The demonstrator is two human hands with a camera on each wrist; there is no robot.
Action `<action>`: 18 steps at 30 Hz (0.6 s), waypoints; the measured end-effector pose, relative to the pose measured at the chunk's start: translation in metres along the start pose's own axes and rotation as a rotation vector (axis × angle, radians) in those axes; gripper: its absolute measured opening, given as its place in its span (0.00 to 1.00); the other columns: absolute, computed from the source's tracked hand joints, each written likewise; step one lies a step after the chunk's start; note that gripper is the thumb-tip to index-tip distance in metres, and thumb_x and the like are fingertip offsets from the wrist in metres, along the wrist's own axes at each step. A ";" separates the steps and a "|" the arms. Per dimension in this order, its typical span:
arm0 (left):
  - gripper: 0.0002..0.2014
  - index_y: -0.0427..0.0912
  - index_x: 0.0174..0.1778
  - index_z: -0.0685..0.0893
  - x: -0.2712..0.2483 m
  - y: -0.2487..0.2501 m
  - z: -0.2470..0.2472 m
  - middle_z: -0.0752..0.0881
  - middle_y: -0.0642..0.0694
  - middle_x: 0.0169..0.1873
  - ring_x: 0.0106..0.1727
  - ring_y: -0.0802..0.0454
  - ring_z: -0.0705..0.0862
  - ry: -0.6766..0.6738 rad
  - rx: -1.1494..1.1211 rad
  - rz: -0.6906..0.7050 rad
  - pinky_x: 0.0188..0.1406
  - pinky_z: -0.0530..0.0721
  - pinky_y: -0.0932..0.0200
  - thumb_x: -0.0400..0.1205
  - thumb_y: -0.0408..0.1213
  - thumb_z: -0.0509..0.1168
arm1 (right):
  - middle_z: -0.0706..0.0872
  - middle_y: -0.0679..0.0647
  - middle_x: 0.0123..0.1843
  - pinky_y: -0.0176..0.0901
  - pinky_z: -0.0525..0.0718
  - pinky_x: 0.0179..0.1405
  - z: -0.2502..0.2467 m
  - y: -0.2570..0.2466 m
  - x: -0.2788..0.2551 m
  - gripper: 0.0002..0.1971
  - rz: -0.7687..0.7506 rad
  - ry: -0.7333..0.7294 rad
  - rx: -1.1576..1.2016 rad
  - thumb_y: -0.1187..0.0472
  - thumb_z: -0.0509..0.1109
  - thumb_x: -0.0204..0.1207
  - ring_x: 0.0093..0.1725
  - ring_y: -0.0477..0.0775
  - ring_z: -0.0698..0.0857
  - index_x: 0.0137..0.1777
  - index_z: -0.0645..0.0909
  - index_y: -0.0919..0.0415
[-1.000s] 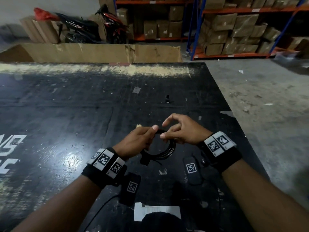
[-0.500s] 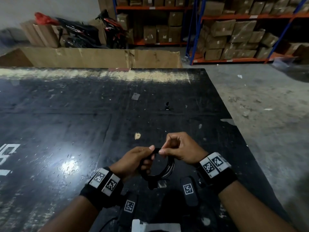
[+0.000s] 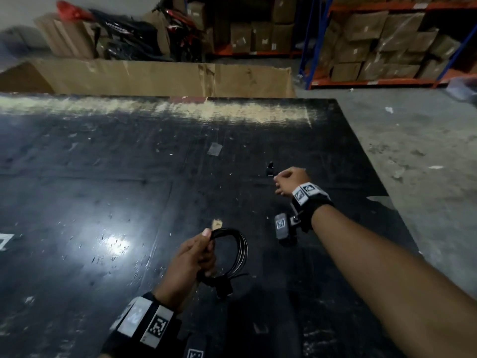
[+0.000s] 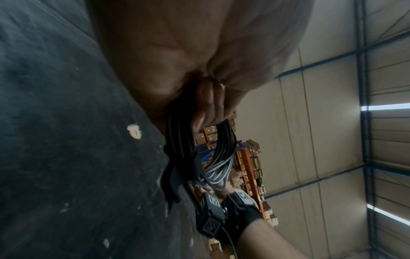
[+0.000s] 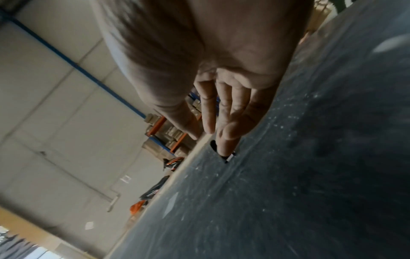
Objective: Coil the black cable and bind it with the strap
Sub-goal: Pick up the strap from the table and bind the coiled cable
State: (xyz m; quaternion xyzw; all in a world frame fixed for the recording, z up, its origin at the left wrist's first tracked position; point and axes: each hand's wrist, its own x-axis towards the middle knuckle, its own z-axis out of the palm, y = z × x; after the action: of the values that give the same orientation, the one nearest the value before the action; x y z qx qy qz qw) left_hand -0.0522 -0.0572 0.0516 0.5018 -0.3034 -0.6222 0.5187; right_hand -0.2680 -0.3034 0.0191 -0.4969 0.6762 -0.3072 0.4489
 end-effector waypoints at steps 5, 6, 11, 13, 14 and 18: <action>0.17 0.40 0.34 0.72 0.016 -0.005 -0.014 0.60 0.52 0.23 0.20 0.59 0.60 0.046 -0.041 -0.012 0.23 0.62 0.60 0.88 0.45 0.58 | 0.94 0.65 0.44 0.58 0.94 0.48 0.032 0.041 0.121 0.25 0.035 0.039 -0.254 0.46 0.74 0.56 0.43 0.68 0.94 0.46 0.85 0.65; 0.17 0.40 0.35 0.72 0.019 -0.005 -0.016 0.60 0.51 0.23 0.20 0.59 0.60 0.056 -0.061 -0.017 0.22 0.63 0.61 0.88 0.44 0.58 | 0.94 0.63 0.45 0.54 0.92 0.48 0.035 0.035 0.120 0.28 0.034 0.047 -0.275 0.45 0.73 0.55 0.44 0.66 0.93 0.51 0.86 0.65; 0.16 0.39 0.35 0.72 0.026 -0.007 -0.019 0.60 0.50 0.24 0.20 0.58 0.60 0.066 -0.093 -0.022 0.22 0.64 0.61 0.86 0.45 0.59 | 0.92 0.65 0.55 0.50 0.85 0.55 0.044 -0.003 0.079 0.13 -0.001 0.097 -0.289 0.57 0.74 0.72 0.60 0.68 0.89 0.53 0.90 0.65; 0.16 0.39 0.36 0.73 0.026 -0.006 -0.017 0.61 0.51 0.24 0.20 0.59 0.61 0.061 -0.091 -0.019 0.23 0.63 0.60 0.86 0.45 0.59 | 0.92 0.62 0.64 0.48 0.84 0.63 0.044 -0.006 0.075 0.15 -0.007 0.140 -0.306 0.58 0.76 0.75 0.69 0.68 0.86 0.59 0.91 0.64; 0.16 0.38 0.36 0.73 0.026 -0.005 -0.016 0.61 0.51 0.24 0.20 0.59 0.61 0.058 -0.088 -0.016 0.23 0.63 0.60 0.87 0.45 0.59 | 0.92 0.62 0.65 0.47 0.83 0.65 0.043 -0.005 0.073 0.15 -0.023 0.152 -0.306 0.58 0.77 0.76 0.70 0.67 0.85 0.59 0.91 0.64; 0.14 0.35 0.47 0.77 0.023 -0.001 -0.011 0.62 0.51 0.25 0.21 0.59 0.61 0.082 -0.071 0.009 0.21 0.67 0.64 0.90 0.42 0.56 | 0.96 0.62 0.51 0.46 0.85 0.65 0.038 -0.006 0.050 0.09 -0.141 0.170 -0.229 0.55 0.83 0.71 0.64 0.65 0.89 0.45 0.94 0.61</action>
State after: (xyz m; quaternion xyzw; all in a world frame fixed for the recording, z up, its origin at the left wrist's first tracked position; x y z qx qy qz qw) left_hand -0.0412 -0.0771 0.0405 0.5067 -0.2618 -0.6090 0.5512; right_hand -0.2364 -0.3512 -0.0065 -0.5634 0.7057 -0.2999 0.3077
